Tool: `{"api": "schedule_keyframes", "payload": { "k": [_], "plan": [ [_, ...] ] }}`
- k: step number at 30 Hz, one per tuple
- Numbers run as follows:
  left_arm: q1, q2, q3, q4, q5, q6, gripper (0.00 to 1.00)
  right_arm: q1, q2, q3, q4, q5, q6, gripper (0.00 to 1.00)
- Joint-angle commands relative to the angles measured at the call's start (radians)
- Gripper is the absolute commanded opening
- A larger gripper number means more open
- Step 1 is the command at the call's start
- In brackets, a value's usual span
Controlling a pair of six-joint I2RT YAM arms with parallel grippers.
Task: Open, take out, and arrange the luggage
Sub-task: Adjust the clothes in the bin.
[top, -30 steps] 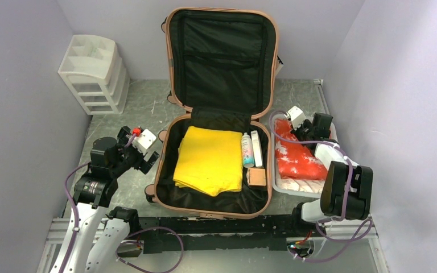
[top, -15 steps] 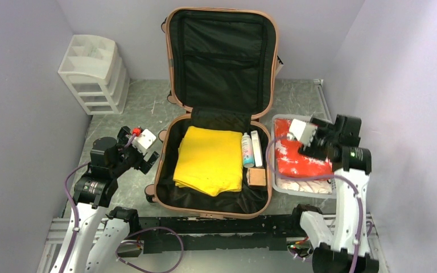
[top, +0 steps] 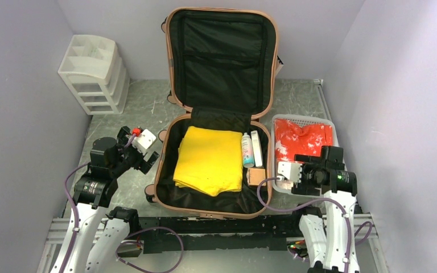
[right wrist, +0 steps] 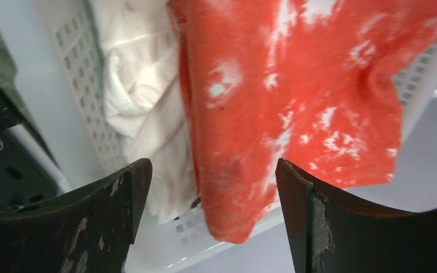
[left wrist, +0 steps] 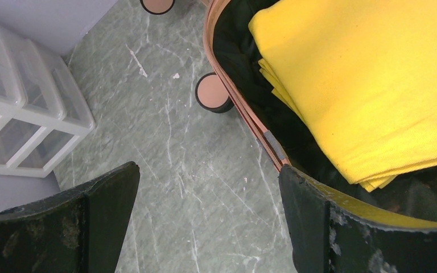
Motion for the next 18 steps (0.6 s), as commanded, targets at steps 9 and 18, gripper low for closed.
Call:
{"api": "schedule_keyframes", "payload": {
  "k": [9,18],
  "plan": [
    [0.005,-0.007,0.0,0.013,0.012,0.007,0.97,-0.003,0.075,-0.05,0.271,-0.106,0.028,0.81],
    [0.005,-0.004,0.0,0.013,0.007,0.008,0.97,-0.003,0.142,-0.129,0.275,-0.086,-0.058,0.71]
  ]
}}
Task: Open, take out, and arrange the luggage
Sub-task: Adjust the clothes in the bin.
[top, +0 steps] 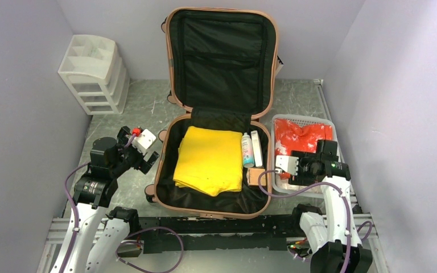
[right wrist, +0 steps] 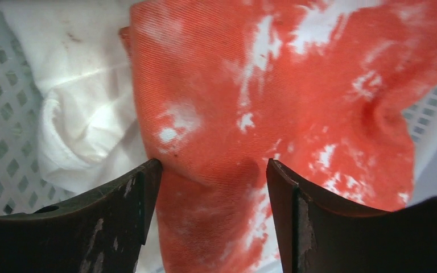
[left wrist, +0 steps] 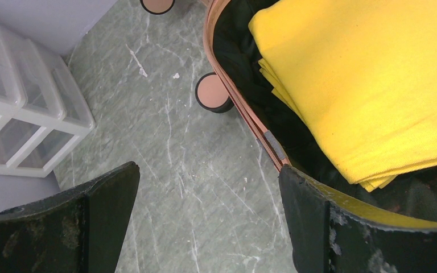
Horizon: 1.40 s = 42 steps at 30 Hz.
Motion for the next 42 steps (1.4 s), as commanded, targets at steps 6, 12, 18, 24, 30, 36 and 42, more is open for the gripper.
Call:
{"api": "schedule_keyframes", "payload": {
  "k": [6,12,18,24,30,36,42],
  "plan": [
    [0.005,0.001,0.0,0.012,0.009,0.009,0.97,-0.004,0.004,0.004,-0.067,-0.032,-0.065,0.02],
    [0.005,0.003,0.0,0.011,0.006,0.009,0.97,-0.004,0.121,0.292,-0.392,-0.075,-0.112,0.04],
    [0.005,0.003,-0.001,0.013,0.007,0.008,0.97,-0.004,0.086,0.191,-0.424,0.004,-0.143,0.5],
    [0.005,0.008,-0.002,0.013,0.013,0.011,0.97,-0.004,0.033,0.18,-0.416,-0.05,-0.139,0.63],
    [0.005,0.008,-0.002,0.015,0.012,0.008,0.97,-0.003,0.14,0.377,-0.202,-0.268,0.166,0.6],
    [0.005,0.052,0.017,0.001,0.038,0.035,0.97,0.049,0.336,0.672,-0.187,-0.626,0.663,0.8],
    [0.0,0.275,0.18,-0.101,0.15,0.138,0.97,0.452,0.357,0.591,0.179,-0.471,1.065,0.81]
  ]
}}
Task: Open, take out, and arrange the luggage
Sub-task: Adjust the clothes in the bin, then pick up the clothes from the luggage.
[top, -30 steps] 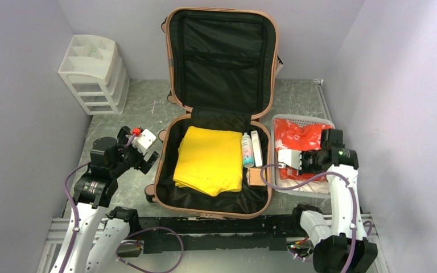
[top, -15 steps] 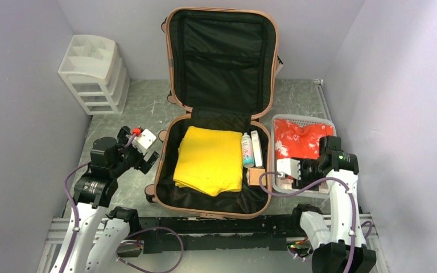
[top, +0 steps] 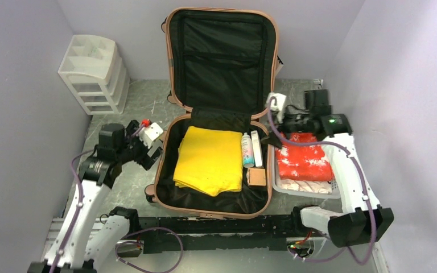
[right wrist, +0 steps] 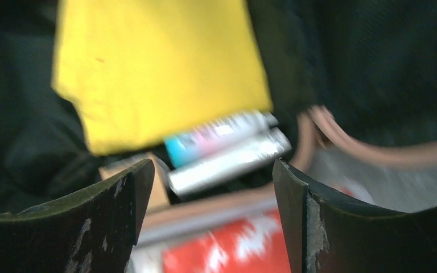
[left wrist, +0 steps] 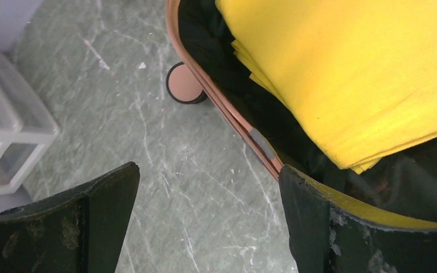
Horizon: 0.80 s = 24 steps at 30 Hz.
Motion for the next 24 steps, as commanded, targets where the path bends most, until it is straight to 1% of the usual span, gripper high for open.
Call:
{"api": "schedule_keyframes", "payload": {
  "k": [1,2,4,5,6,7,8,9,10,12,14,18,20,24],
  "plan": [
    [-0.011,0.153,0.14,-0.033,0.109,0.089,0.97,0.252,-0.015,-0.09,0.282,0.034,0.348,0.81],
    [-0.028,0.189,0.16,-0.014,0.099,0.084,0.97,0.264,-0.004,-0.107,0.303,0.024,0.341,0.81],
    [-0.117,0.262,0.191,0.023,0.03,0.076,0.97,0.266,0.018,-0.134,0.322,-0.01,0.325,0.83],
    [-0.202,0.298,0.199,0.045,-0.04,0.07,0.97,0.265,0.025,-0.146,0.322,-0.026,0.31,0.84],
    [-0.299,0.331,0.2,0.076,-0.139,0.069,0.97,0.265,0.029,-0.161,0.329,-0.036,0.306,0.84],
    [-0.401,0.365,0.197,0.105,-0.236,0.074,0.97,0.264,0.029,-0.177,0.337,-0.045,0.299,0.86],
    [-0.531,0.397,0.195,0.13,-0.312,0.088,0.97,0.262,0.026,-0.195,0.34,-0.058,0.286,0.91],
    [-0.605,0.433,0.196,0.152,-0.369,0.097,0.97,0.259,0.021,-0.211,0.335,-0.076,0.259,0.96],
    [-0.659,0.468,0.204,0.164,-0.39,0.106,0.97,0.258,0.014,-0.227,0.326,-0.093,0.22,0.99],
    [-0.739,0.53,0.223,0.192,-0.386,0.119,0.97,0.251,-0.01,-0.266,0.304,-0.119,0.147,1.0],
    [-0.811,0.576,0.226,0.234,-0.354,0.137,0.97,0.224,-0.045,-0.308,0.338,-0.126,0.147,1.0],
    [-0.927,0.648,0.2,0.342,-0.324,0.164,0.97,0.075,-0.101,-0.339,0.384,-0.164,0.16,1.0],
    [-0.954,0.683,0.197,0.395,-0.317,0.164,0.97,0.003,-0.113,-0.349,0.39,-0.187,0.164,1.0],
    [-0.975,0.742,0.19,0.436,-0.25,0.177,0.97,-0.078,-0.148,-0.371,0.41,-0.173,0.169,1.0]
  ]
}}
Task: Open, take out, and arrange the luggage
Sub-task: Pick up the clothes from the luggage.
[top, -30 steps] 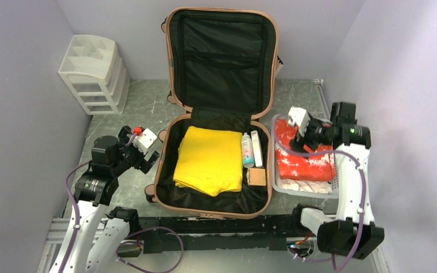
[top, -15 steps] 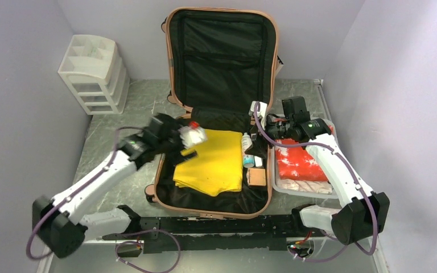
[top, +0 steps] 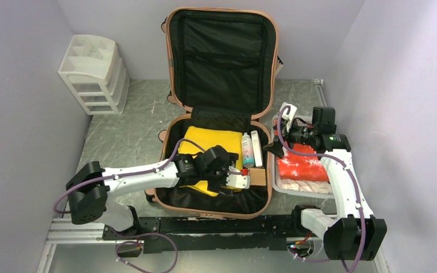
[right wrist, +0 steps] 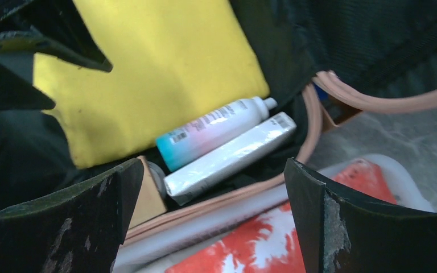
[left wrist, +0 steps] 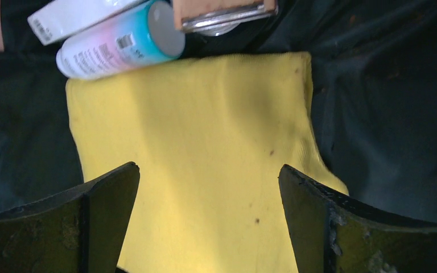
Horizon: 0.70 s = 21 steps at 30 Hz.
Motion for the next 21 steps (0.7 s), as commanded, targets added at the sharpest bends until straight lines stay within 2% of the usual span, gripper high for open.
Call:
{"api": "schedule_keyframes", "payload": {
  "k": [1,7,13,18,21],
  "plan": [
    [-0.02,0.053,0.005,0.121,0.05,0.035,0.97,-0.061,-0.05,-0.027,0.083,-0.044,-0.006,1.0],
    [-0.057,0.153,0.008,0.15,0.058,0.048,0.97,-0.108,-0.076,-0.037,0.12,-0.021,0.028,1.0],
    [-0.064,0.269,0.06,0.096,0.067,0.063,0.97,-0.113,-0.068,-0.041,0.117,-0.008,0.013,1.0],
    [-0.068,0.334,0.072,0.155,-0.009,0.011,0.96,-0.113,-0.075,-0.047,0.123,-0.012,0.015,1.0],
    [-0.069,0.389,0.102,0.151,-0.071,-0.034,0.65,-0.111,-0.067,-0.043,0.118,-0.024,0.017,1.0]
  ]
}}
